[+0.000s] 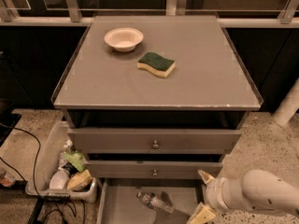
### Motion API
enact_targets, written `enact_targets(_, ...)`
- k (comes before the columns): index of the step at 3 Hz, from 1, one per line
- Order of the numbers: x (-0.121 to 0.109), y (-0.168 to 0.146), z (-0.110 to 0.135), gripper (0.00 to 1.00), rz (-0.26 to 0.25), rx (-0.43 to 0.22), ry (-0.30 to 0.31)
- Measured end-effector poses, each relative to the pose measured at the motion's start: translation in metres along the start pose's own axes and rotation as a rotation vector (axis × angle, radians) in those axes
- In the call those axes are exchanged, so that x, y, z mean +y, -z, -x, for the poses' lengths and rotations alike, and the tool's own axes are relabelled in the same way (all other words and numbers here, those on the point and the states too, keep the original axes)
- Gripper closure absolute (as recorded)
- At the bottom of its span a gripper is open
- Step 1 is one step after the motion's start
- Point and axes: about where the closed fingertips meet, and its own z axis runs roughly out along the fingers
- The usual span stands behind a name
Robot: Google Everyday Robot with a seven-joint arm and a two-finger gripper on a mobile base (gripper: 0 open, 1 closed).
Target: Pick water bottle from bottom drawer and place on counter
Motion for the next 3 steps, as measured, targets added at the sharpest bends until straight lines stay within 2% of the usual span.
enact_targets(1,-0.01,-0.053,-0.032,0.0,-0.04,-0.042,-0.037)
enact_targets(2,-0.013,-0.109,-0.065,0.0,-0.009,-0.06,-0.103)
enact_targets(3,-0.004,-0.178,-0.098,0.0,0.091,-0.044,-0.198)
